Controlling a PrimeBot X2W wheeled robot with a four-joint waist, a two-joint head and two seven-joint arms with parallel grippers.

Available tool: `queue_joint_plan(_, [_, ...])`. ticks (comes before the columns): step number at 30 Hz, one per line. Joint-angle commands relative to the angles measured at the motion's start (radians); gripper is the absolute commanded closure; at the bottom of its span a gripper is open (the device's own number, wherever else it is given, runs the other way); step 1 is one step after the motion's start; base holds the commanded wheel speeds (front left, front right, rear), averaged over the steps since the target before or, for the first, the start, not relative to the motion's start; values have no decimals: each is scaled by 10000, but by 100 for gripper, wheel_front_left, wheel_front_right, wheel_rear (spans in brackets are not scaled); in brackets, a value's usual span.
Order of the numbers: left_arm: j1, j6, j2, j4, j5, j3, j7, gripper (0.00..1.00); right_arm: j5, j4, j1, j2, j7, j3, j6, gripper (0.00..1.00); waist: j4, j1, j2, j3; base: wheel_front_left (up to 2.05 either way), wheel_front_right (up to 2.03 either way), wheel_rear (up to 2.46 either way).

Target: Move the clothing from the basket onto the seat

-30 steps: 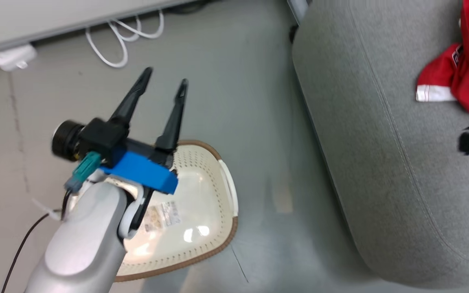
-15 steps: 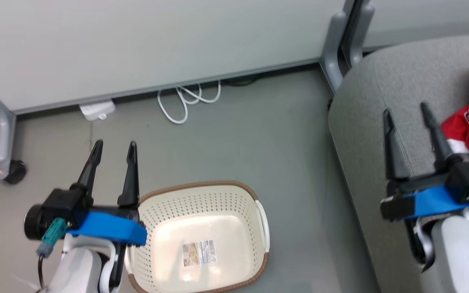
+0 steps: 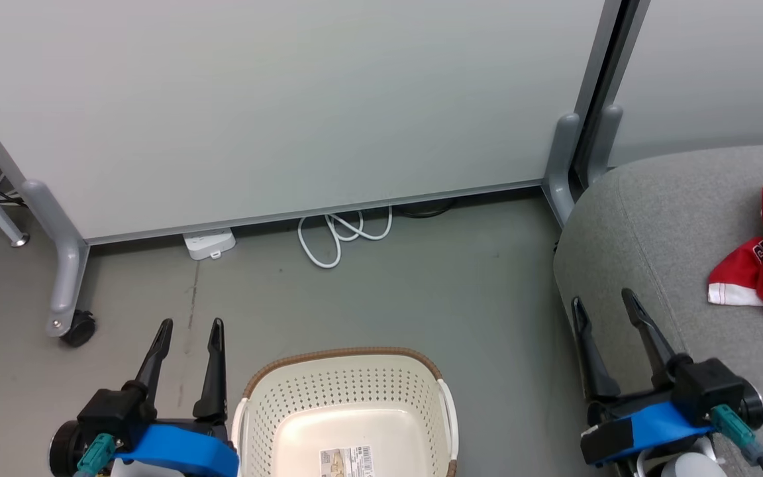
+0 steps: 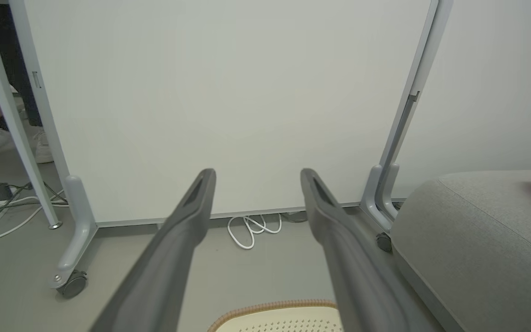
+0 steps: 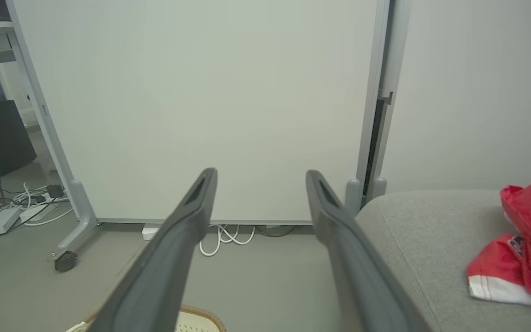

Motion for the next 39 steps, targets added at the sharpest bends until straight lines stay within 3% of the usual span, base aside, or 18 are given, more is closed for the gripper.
queue_joint_plan(1, [126,-61,-10,-13,59,92,-29,0,10,-25,192,70,-1,-27,-11,0,96,2,0,-127,0,0,0])
queue_joint_plan(15, [708,-394,-209,-98,282,617,-29,0,147,202,816,301,-1,-300,-11,0,264,2,0,-329,0,0,0])
queue_joint_plan(30, [688,-488,-224,76,88,476,-30,0,167,351,712,371,-1,-282,-11,0,254,2,0,-391,0,0,0])
queue_joint_plan(31, [638,-441,-247,76,105,494,1,100,129,348,695,330,0,-283,0,100,254,2,0,-392,0,0,0])
queue_joint_plan(35, [752,-429,-289,413,14,526,95,100,235,663,779,331,35,-293,2,100,253,2,0,-393,0,0,0])
queue_joint_plan(39, [672,-442,-286,428,-766,669,354,100,1093,658,716,337,267,-399,1,100,247,2,0,-389,0,0,0])
